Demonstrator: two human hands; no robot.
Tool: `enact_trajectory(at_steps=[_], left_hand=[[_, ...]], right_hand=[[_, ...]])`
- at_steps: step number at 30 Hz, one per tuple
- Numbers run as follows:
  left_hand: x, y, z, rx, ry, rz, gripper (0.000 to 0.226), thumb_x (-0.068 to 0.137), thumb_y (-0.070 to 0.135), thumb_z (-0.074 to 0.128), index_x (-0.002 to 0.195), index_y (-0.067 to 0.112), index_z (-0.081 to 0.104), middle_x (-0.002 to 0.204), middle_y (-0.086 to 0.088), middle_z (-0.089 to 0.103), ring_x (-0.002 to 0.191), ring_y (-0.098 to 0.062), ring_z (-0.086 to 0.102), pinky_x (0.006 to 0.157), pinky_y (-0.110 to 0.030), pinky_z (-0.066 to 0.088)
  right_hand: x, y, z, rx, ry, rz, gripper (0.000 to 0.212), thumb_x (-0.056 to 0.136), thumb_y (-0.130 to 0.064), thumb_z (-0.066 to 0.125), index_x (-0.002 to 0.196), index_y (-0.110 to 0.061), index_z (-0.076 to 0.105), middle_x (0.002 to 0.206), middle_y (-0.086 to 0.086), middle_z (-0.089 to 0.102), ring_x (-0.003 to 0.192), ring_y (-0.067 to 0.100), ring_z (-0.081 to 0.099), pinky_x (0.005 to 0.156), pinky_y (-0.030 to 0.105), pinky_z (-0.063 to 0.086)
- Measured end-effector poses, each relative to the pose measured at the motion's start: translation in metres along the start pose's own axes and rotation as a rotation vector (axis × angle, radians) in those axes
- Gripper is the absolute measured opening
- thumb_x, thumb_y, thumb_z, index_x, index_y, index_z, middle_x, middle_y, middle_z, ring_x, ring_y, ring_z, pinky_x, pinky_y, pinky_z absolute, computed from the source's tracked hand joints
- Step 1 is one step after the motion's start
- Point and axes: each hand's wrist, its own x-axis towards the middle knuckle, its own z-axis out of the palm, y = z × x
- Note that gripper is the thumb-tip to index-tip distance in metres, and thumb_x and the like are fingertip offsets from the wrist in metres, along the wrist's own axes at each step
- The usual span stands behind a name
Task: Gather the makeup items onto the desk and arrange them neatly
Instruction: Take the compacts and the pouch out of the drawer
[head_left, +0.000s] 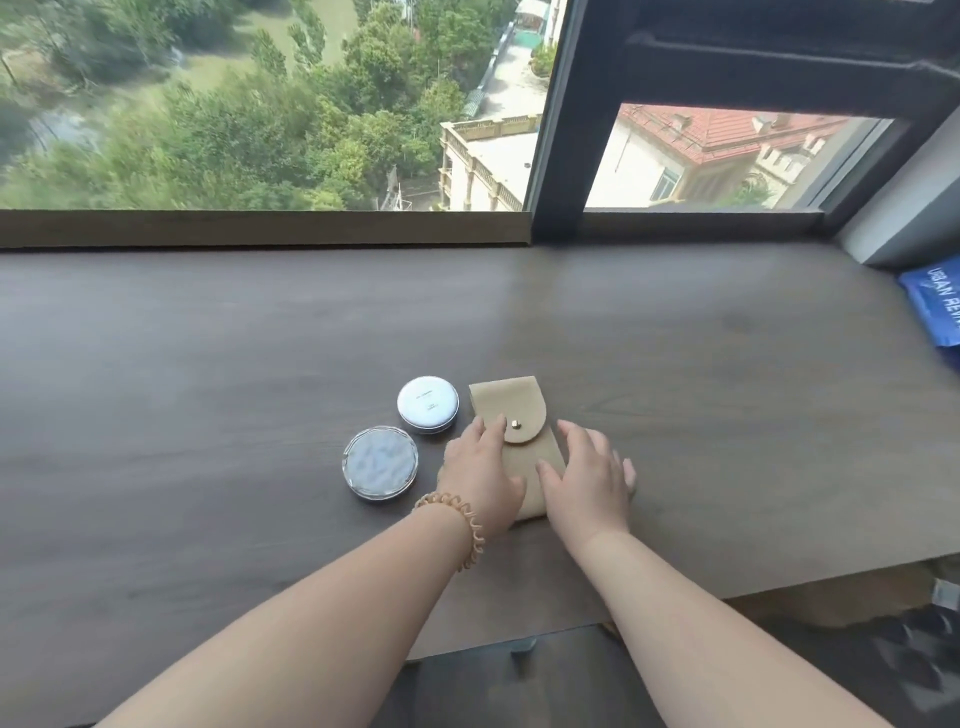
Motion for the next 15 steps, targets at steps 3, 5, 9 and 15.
enact_trajectory(at_steps=[3,5,9,15], left_hand=[[-0.004,-0.004,-0.005,0.155,0.069,0.037,0.069,0.088,0.027,0.053,0.148,0.026,0.019,0.159,0.001,0.009,0.142,-0.022,0.014,0.111,-0.041,0.021],[-0.009,-0.009,-0.014,0.191,0.116,0.058,0.069,0.086,0.024,0.051,0.148,0.027,0.020,0.159,0.001,0.009,0.142,-0.022,0.014,0.109,-0.040,0.021],[-0.029,-0.030,-0.053,0.205,0.223,0.042,0.068,0.087,0.023,0.048,0.147,0.030,0.018,0.159,0.002,0.006,0.143,-0.017,0.008,0.110,-0.038,0.016],[-0.094,-0.089,-0.142,0.254,0.477,-0.071,0.068,0.091,0.030,0.046,0.149,0.032,0.010,0.159,0.005,0.005,0.144,-0.013,0.005,0.112,-0.034,0.012]], right_hand=[[-0.004,-0.003,0.006,0.002,0.042,-0.096,0.051,0.084,-0.027,0.063,0.133,-0.027,0.048,0.142,-0.001,0.043,0.131,0.020,0.038,0.114,0.045,0.010],[-0.007,-0.011,0.010,0.010,0.059,-0.162,0.050,0.082,-0.021,0.064,0.131,-0.024,0.051,0.142,0.002,0.045,0.131,0.022,0.039,0.114,0.045,0.009],[-0.019,-0.057,0.019,0.103,0.066,-0.317,0.047,0.080,-0.016,0.065,0.127,-0.022,0.056,0.137,0.005,0.050,0.128,0.024,0.045,0.112,0.045,0.011],[-0.060,-0.172,0.022,0.252,0.035,-0.623,0.048,0.076,-0.023,0.052,0.124,-0.018,0.058,0.134,0.006,0.053,0.127,0.022,0.046,0.112,0.047,0.017]])
